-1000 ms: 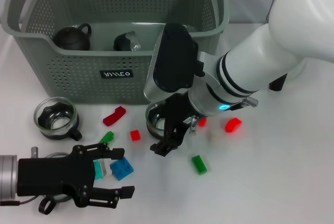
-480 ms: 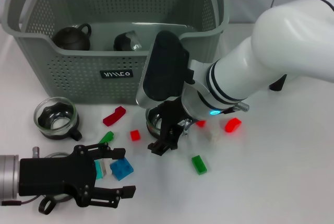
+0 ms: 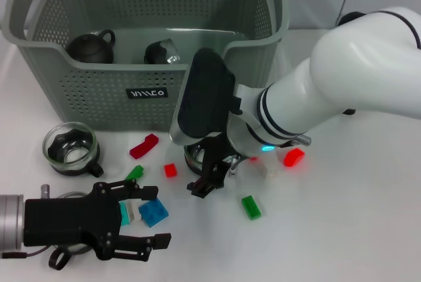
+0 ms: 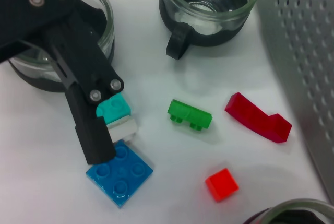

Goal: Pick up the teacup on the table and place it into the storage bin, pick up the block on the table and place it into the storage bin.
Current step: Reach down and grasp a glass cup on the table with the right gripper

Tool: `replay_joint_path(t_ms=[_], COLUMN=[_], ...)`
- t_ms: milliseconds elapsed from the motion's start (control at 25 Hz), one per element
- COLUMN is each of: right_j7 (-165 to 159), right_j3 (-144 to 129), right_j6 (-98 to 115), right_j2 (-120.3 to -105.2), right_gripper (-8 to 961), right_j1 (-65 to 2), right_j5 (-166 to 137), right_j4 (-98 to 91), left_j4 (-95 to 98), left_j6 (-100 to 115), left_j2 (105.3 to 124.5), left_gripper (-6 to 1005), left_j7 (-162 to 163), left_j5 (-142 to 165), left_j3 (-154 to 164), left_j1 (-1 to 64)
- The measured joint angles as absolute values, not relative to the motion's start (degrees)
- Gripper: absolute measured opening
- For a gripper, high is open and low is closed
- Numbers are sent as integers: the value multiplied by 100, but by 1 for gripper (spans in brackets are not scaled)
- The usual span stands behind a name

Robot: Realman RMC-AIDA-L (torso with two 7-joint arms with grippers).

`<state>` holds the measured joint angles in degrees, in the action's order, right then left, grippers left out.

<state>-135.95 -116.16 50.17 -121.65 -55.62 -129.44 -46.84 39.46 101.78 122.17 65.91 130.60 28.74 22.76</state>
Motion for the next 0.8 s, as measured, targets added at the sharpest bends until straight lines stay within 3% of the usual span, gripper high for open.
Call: replay_joint_path(t_ms=[320,400,800], right_j7=[-13809,-13806,-13830], right_j3=[-11686,-11690,-11689], right_j6=[4900,4893,5039], right_j2=[-12152,-12147,-12152], right_gripper=[932,778,348], right_j1=[-5580,-5581,-5641], right_j5=[-12946,-12949,-12840], right_j4=[-4684,-4684,-4613], left_j4=[3951,3951,3959], left_j6=[10179,10179,10168], left_j2=[12217,12217,12217], left_gripper=[902,903,902], left_j7=[6592,6592,6592], left_j5=[13061,13060,13060], left_j3=[2874,2874,2874], left_j1=[2263,2266,2243])
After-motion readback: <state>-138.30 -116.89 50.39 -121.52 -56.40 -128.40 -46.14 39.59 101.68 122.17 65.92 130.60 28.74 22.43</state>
